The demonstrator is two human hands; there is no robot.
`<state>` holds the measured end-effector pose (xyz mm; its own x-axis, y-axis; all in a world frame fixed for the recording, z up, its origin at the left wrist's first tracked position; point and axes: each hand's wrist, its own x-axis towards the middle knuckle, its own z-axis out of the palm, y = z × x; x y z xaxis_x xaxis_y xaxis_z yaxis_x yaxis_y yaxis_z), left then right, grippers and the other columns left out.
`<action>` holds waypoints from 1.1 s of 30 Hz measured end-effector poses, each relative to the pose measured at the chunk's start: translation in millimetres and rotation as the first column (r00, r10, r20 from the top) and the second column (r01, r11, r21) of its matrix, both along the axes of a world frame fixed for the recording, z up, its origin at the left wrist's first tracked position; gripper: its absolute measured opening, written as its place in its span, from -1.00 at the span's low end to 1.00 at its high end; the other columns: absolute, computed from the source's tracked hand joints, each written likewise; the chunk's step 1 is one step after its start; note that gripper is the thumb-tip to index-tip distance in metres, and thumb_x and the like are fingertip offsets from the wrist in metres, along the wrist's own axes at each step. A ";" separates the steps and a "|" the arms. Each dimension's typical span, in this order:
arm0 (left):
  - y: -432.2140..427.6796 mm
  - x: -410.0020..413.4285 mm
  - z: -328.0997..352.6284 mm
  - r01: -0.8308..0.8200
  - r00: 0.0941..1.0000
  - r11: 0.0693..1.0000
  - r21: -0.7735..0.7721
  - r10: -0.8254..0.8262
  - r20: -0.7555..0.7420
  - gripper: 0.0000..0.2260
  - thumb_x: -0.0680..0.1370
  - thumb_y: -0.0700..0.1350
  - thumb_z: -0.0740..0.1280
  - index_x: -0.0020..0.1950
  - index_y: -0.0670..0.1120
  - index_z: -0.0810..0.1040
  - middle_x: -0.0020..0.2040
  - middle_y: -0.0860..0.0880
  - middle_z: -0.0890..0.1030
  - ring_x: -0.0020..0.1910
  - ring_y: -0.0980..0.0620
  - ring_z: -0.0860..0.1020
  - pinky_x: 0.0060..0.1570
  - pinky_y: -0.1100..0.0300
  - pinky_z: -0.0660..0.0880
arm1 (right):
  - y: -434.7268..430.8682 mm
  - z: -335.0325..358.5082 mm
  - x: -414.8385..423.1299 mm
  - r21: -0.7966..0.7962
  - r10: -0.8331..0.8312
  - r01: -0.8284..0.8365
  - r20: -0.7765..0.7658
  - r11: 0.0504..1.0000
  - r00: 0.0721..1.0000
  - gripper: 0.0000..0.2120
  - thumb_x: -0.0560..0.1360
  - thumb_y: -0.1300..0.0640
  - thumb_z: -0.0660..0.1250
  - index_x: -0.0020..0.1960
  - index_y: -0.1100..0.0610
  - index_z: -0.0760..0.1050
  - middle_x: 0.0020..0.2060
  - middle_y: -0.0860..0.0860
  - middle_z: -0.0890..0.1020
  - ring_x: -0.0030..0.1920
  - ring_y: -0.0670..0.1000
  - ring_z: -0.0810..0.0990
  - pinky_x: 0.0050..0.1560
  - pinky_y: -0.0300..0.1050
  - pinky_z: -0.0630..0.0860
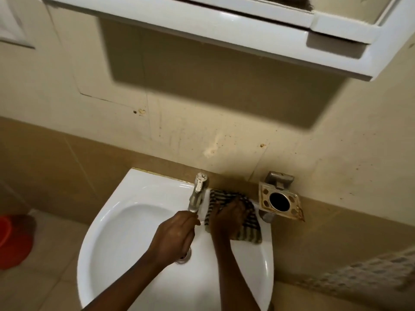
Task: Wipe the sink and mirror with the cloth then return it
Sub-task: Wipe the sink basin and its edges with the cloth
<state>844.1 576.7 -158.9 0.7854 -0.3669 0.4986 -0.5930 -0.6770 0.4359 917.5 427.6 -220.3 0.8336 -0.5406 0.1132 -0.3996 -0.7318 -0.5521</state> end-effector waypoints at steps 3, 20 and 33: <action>14.9 1.7 -2.3 -0.056 0.998 0.998 -0.019 0.056 0.034 -0.80 0.47 -0.24 0.24 0.00 -0.11 0.61 -0.04 -0.03 0.66 -0.01 0.06 0.58 -0.13 0.31 0.49 | 46.4 2.6 -3.1 0.036 0.240 -0.240 -0.012 0.970 0.971 -0.43 0.32 0.14 0.50 0.26 0.33 0.47 0.17 0.29 0.59 0.21 0.28 0.55 0.28 0.20 0.46; 97.7 37.6 -18.8 -0.377 0.901 0.926 0.002 0.367 -0.230 -0.67 0.61 -0.11 0.17 0.33 -0.18 0.46 0.34 -0.16 0.51 0.42 -0.10 0.38 0.47 0.15 0.07 | 55.8 -24.2 -44.6 0.073 0.292 -0.296 0.056 0.952 0.955 -0.58 0.26 0.49 0.48 0.10 0.49 0.51 -0.05 0.41 0.63 -0.04 0.40 0.64 0.00 0.30 0.55; 136.3 28.9 -25.1 -0.377 0.870 0.922 -0.092 0.318 -0.377 -0.62 0.64 -0.09 0.14 0.44 -0.16 0.33 0.47 -0.13 0.36 0.53 -0.03 0.17 0.48 0.22 -0.09 | 134.3 -13.1 14.5 -0.108 0.287 -0.282 0.042 0.953 0.957 -0.41 0.47 0.17 0.33 0.46 0.22 0.24 0.39 0.20 0.41 0.42 0.21 0.32 0.47 0.15 0.21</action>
<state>873.0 713.0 -184.1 0.9801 0.0225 0.1973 -0.1220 -0.7157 0.6877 932.0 561.9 -233.4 0.9418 -0.2655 0.2064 -0.1368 -0.8631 -0.4861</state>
